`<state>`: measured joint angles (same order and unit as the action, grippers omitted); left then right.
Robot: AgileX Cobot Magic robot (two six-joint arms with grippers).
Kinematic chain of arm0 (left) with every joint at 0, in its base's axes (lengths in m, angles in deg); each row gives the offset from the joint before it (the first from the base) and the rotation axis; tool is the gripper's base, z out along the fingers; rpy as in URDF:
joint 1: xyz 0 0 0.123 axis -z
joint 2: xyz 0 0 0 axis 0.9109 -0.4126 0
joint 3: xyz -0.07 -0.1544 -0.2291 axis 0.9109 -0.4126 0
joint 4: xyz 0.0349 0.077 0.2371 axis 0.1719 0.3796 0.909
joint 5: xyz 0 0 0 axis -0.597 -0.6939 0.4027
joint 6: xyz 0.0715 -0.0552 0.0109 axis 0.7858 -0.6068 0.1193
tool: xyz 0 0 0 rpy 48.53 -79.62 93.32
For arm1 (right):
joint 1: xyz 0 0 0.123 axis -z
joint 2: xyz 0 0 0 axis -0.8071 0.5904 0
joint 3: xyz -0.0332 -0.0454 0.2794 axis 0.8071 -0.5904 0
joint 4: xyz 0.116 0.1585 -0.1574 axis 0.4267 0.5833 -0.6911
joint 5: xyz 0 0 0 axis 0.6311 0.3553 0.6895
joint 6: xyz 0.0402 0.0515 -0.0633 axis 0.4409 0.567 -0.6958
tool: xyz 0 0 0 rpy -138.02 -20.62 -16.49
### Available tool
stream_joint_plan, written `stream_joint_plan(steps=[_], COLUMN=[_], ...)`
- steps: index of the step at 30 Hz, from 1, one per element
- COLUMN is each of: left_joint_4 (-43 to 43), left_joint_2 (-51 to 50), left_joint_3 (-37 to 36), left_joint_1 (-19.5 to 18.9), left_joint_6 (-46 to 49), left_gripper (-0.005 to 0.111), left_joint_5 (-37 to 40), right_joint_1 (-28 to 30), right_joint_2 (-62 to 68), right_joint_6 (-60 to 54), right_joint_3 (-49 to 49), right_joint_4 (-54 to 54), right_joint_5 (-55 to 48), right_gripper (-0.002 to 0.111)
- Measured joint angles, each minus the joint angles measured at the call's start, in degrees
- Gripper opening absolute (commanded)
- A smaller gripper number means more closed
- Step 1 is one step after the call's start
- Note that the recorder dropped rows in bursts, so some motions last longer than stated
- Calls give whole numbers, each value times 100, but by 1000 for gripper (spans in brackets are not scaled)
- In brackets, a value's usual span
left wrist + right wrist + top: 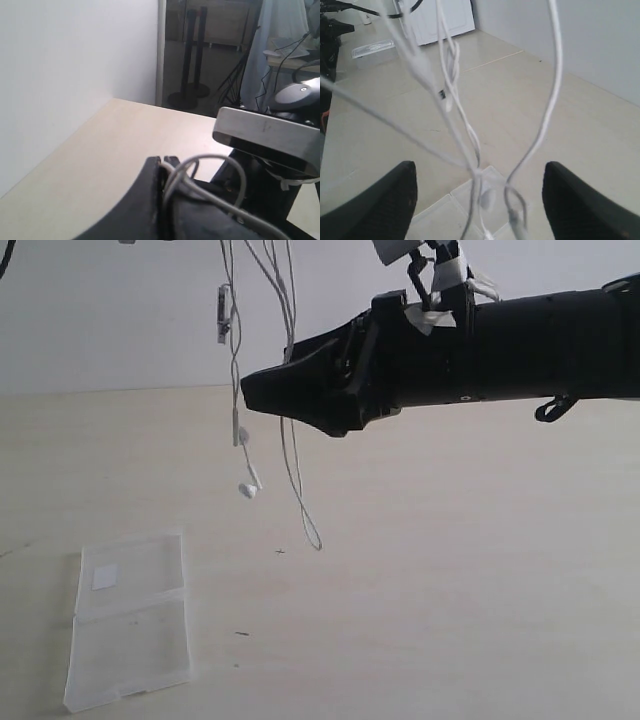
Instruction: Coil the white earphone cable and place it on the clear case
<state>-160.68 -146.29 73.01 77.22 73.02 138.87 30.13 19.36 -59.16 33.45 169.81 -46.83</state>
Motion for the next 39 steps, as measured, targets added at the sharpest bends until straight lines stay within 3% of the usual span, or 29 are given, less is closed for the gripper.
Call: stream_joint_plan(steps=[14, 21, 24, 25, 26, 39], left_joint_4=[-178, -230, -262, -262, -262, -251], left_joint_2=[-48, -48, -48, -48, -48, -48], left_joint_3=[0, 0, 0, 0, 0, 0], left_joint_1=[38, 617, 768, 768, 755, 636], left_joint_6=[-27, -27, -27, -27, -27, -63], left_gripper=[0, 0, 0, 0, 0, 0], left_joint_5=[-23, -607, -948, -1018, -1175, -1615], right_joint_1=[0, 0, 0, 0, 0, 0], right_joint_2=[0, 0, 60, 72, 72, 72], right_joint_6=[0, 0, 97, 188, 280, 388], right_joint_3=[0, 0, 0, 0, 0, 0], right_joint_4=[114, 201, 213, 213, 213, 248], right_joint_5=[324, 374, 402, 470, 560, 1117], right_gripper=[68, 66, 28, 9, 2, 0])
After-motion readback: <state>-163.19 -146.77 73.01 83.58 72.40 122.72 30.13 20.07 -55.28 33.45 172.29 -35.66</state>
